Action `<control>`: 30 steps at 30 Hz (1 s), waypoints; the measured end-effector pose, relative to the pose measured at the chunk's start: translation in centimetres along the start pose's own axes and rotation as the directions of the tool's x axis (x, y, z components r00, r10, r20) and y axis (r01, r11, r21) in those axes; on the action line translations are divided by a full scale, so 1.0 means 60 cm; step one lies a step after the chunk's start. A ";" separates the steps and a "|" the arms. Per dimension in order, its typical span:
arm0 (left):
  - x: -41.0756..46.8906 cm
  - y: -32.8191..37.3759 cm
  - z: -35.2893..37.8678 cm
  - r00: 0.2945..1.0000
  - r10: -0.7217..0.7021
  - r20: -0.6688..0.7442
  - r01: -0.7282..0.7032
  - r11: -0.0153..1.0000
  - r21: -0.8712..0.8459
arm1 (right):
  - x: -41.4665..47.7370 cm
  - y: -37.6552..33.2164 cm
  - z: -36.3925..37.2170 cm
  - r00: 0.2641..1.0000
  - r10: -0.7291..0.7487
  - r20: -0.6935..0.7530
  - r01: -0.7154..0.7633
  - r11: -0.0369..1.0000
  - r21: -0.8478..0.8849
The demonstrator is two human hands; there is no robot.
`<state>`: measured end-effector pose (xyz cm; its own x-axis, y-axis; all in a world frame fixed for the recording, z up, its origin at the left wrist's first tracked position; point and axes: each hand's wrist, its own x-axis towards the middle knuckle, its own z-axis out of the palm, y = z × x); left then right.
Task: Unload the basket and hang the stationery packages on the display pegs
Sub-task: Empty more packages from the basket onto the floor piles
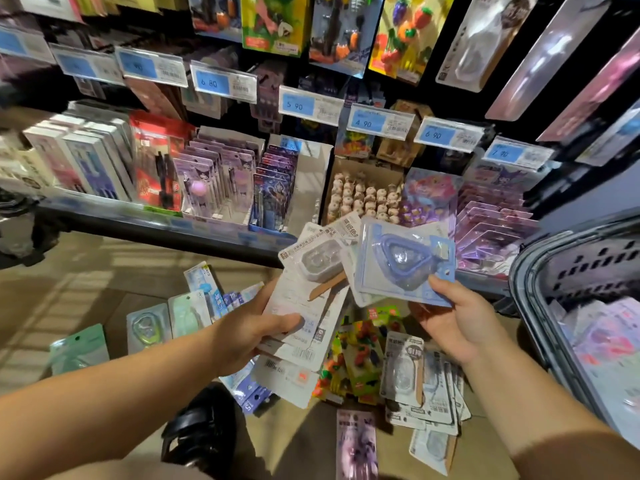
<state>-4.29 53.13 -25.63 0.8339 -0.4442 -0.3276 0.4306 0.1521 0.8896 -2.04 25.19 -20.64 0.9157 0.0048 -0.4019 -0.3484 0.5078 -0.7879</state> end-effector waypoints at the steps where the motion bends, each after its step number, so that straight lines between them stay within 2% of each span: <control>1: -0.001 -0.003 0.002 0.999 -0.045 0.026 0.045 0.999 -0.005 | 0.000 -0.001 0.002 1.000 -0.003 -0.011 0.003 1.000 0.002; 5: 0.002 -0.024 0.003 0.970 -0.188 0.154 0.193 0.981 -0.016 | 0.009 0.007 0.006 0.998 0.044 -0.047 -0.048 0.995 -0.083; 8: 0.005 -0.029 0.015 0.964 -0.229 0.139 0.232 0.973 -0.011 | 0.019 0.027 -0.006 0.990 0.093 -0.107 -0.106 0.987 -0.122; 14: 0.007 -0.049 0.009 0.945 -0.293 0.143 0.295 0.956 0.011 | 0.025 0.066 -0.070 0.958 0.121 -0.261 -0.109 0.992 0.060; 17: 0.009 -0.061 -0.002 0.953 -0.282 0.108 0.288 0.957 -0.043 | 0.018 0.079 -0.119 0.898 0.185 -0.400 -0.127 0.978 0.167; 20: 0.013 -0.073 -0.012 0.964 -0.258 0.066 0.264 0.959 -0.104 | 0.013 0.098 -0.175 0.830 0.205 -0.518 -0.119 0.974 0.194; 24: 0.016 -0.077 -0.014 0.963 -0.265 0.046 0.269 0.958 -0.096 | 0.004 0.118 -0.227 0.758 0.197 -0.622 -0.129 0.980 0.154; 30: 0.018 -0.077 -0.012 0.961 -0.275 0.034 0.277 0.956 -0.097 | 0.008 0.128 -0.241 0.758 0.152 -0.634 -0.211 0.977 -0.018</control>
<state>-5.16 52.57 -30.34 0.6708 -0.4990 -0.5486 0.6763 0.1081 0.7286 -7.15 16.61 -33.65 0.5140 -0.4656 -0.7204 -0.5376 0.4795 -0.6936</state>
